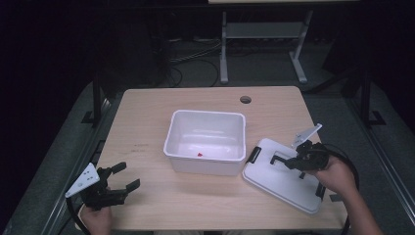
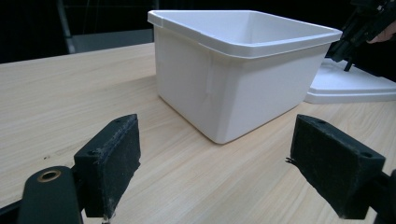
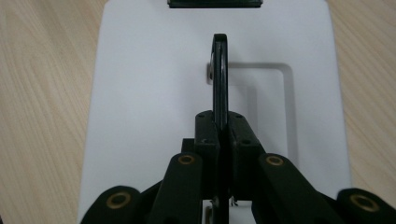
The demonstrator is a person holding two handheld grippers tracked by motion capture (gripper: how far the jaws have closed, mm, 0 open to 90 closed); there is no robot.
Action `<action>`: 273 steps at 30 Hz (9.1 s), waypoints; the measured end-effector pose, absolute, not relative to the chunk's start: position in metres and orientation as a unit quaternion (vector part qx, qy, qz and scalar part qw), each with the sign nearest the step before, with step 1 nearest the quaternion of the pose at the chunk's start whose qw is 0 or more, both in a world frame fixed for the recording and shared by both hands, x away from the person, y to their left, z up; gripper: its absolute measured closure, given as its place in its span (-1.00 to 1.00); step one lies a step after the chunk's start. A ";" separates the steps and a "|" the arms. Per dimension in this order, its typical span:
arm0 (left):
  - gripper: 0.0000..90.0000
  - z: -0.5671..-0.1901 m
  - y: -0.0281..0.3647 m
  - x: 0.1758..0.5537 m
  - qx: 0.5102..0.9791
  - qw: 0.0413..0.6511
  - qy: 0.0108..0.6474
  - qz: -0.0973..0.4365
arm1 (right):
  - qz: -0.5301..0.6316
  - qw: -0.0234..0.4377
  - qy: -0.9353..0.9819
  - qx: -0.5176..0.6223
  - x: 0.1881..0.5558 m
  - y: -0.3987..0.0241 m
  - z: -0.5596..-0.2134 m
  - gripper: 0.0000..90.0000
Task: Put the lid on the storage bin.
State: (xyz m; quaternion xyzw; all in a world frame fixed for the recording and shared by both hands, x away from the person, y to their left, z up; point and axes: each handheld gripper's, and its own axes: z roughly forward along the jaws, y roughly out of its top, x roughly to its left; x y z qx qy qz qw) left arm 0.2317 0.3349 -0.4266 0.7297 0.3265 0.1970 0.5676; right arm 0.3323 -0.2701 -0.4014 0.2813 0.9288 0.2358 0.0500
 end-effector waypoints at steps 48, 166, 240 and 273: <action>-0.65 -0.427 0.333 0.231 0.731 0.566 0.326 0.198 | 0.260 0.092 0.930 0.243 0.307 -0.288 -0.347 0.87; -0.65 -0.425 0.339 0.231 0.724 0.575 0.325 0.200 | 0.277 0.096 0.951 0.101 0.351 -0.152 -0.242 0.87; -0.65 -0.426 0.342 0.230 0.715 0.584 0.329 0.197 | 0.282 0.063 0.956 0.044 0.418 -0.037 -0.270 0.87; -0.65 -0.426 0.345 0.230 0.713 0.584 0.333 0.197 | 0.284 0.045 0.957 0.045 0.425 -0.034 -0.288 0.87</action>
